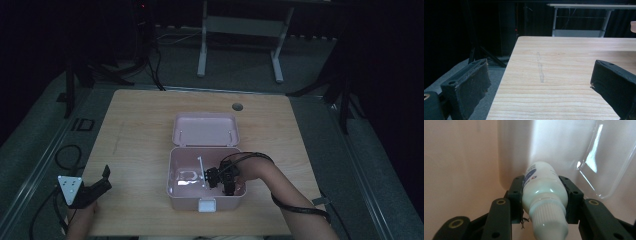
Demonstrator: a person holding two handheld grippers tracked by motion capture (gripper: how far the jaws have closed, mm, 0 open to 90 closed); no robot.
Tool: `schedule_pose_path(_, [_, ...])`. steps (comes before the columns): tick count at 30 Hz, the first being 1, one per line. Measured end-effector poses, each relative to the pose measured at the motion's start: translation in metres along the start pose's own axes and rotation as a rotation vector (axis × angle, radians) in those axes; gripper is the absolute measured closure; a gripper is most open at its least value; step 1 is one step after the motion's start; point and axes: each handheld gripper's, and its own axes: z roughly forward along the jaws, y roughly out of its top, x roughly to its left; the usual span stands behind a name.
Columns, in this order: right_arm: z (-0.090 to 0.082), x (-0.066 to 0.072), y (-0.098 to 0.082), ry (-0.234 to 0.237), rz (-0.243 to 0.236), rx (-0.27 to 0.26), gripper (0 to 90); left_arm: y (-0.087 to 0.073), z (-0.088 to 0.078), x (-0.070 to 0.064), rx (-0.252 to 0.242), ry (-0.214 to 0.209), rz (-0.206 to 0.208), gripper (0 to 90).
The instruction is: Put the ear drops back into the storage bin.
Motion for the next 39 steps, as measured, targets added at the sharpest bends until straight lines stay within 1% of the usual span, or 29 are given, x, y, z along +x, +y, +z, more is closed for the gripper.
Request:
schedule_pose_path(4, [0.0,0.0,-0.001,-0.002,0.009,-0.012,59.1,0.0,0.0,0.0,0.0,0.003,0.002,2.4])
schedule_pose_path(8, [0.0,-0.001,-0.001,0.003,0.015,-0.01,58.1,0.0,0.0,0.0,0.0,0.005,-0.003,2.4])
schedule_pose_path(18, [-0.004,0.001,-0.002,-0.002,0.016,-0.021,56.5,0.0,0.0,0.0,0.001,0.003,-0.001,2.4])
schedule_pose_path(20, [-0.009,0.001,-0.002,-0.013,0.014,-0.022,55.7,0.0,0.0,0.0,0.0,0.002,-0.003,2.4])
schedule_pose_path(22, [-0.015,0.001,-0.003,-0.021,0.021,-0.037,54.5,0.0,0.0,0.0,0.0,0.0,-0.003,2.4])
schedule_pose_path(26, [-0.023,0.0,-0.005,-0.027,0.029,-0.051,52.7,0.0,0.0,0.0,-0.002,-0.001,-0.001,2.4])
schedule_pose_path(29, [-0.036,0.0,-0.006,-0.049,0.031,-0.072,50.8,0.0,0.0,0.0,-0.001,-0.003,-0.003,2.4])
schedule_pose_path(32, [-0.04,-0.001,-0.008,-0.058,0.038,-0.077,49.7,0.0,0.0,0.0,-0.001,-0.003,-0.002,2.4])
schedule_pose_path(35, [-0.052,-0.001,-0.015,-0.067,0.047,-0.106,47.3,0.0,0.0,0.0,-0.001,-0.003,-0.002,2.4])
schedule_pose_path(37, [-0.058,-0.001,-0.018,-0.068,0.055,-0.122,43.1,0.0,0.0,0.0,-0.001,-0.003,0.001,2.4])
schedule_pose_path(38, [-0.058,-0.001,-0.018,-0.068,0.055,-0.122,43.1,0.0,0.0,0.0,-0.001,-0.003,0.001,2.4])
schedule_pose_path(39, [-0.065,-0.001,-0.021,-0.076,0.08,-0.143,37.6,0.0,0.0,0.0,-0.001,-0.003,0.003,2.4])
